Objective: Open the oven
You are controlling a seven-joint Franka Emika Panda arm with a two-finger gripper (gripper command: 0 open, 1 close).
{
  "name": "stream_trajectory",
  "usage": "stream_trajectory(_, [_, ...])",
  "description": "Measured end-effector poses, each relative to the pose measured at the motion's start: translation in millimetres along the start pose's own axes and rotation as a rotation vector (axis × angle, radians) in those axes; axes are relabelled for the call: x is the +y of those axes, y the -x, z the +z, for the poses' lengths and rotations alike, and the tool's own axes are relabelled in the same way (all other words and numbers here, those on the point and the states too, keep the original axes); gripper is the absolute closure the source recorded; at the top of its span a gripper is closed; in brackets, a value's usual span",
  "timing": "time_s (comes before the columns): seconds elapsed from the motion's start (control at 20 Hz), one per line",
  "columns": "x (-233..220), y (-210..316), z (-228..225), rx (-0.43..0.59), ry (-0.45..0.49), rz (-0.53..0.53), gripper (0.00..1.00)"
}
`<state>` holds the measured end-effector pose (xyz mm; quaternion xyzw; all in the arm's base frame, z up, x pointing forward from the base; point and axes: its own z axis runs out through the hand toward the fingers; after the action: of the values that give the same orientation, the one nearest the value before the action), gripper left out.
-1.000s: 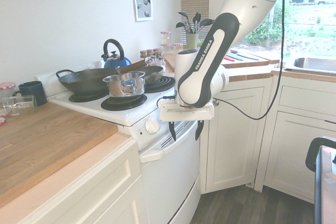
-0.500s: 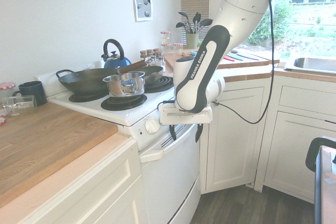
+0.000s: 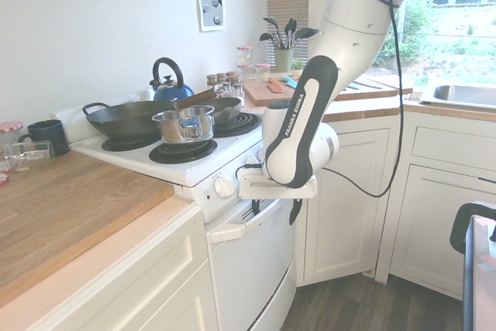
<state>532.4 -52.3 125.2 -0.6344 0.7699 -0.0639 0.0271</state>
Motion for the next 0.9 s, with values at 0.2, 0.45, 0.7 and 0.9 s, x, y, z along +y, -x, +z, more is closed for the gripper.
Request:
stream_trajectory(0.2, [58,-29,18,-0.018,0.062,-0.022,0.0])
stream_trajectory(0.45, [107,-74,8,-0.044,0.076,-0.009,0.0])
stream_trajectory(0.7, [117,-93,4,-0.074,0.078,0.006,0.0])
stream_trajectory(0.9, [123,-101,6,-0.089,0.09,0.013,0.0])
